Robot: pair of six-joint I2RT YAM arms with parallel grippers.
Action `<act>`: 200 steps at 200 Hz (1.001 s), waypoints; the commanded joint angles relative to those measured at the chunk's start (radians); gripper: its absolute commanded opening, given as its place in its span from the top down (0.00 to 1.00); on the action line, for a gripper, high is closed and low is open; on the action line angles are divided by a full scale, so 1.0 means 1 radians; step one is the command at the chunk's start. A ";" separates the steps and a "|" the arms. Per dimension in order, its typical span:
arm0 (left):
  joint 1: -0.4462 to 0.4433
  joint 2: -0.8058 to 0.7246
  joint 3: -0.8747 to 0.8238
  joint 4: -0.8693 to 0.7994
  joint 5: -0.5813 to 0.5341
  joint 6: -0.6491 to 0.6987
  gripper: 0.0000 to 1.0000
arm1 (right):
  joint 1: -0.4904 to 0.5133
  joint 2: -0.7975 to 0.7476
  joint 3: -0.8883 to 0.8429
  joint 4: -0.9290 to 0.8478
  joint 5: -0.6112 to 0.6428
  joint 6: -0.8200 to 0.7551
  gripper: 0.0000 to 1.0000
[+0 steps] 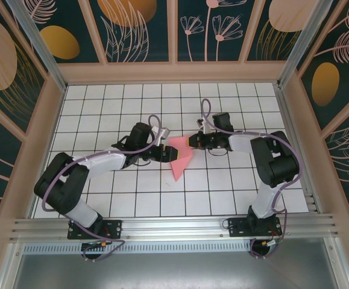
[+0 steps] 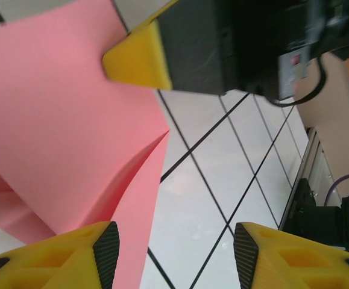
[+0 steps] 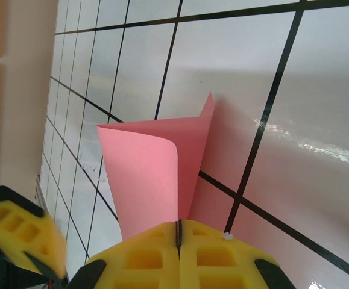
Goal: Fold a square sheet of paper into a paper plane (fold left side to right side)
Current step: Fold the wing for the fifth time at the center of the table.
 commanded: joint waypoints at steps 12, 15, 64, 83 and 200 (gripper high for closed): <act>-0.025 0.055 0.035 0.035 0.018 -0.025 0.44 | 0.017 -0.019 0.029 -0.034 0.028 0.001 0.97; -0.026 0.061 0.036 0.036 0.018 -0.025 0.44 | 0.018 -0.018 0.031 -0.035 0.028 0.001 0.96; -0.029 0.110 0.046 -0.013 -0.063 0.010 0.47 | 0.019 -0.016 0.039 -0.056 0.039 -0.005 0.96; -0.029 0.149 0.041 -0.026 -0.092 0.021 0.49 | 0.019 -0.018 0.040 -0.067 0.042 -0.007 0.96; -0.029 0.244 0.059 0.036 -0.117 0.034 0.57 | 0.018 -0.039 0.021 -0.109 0.041 0.055 0.78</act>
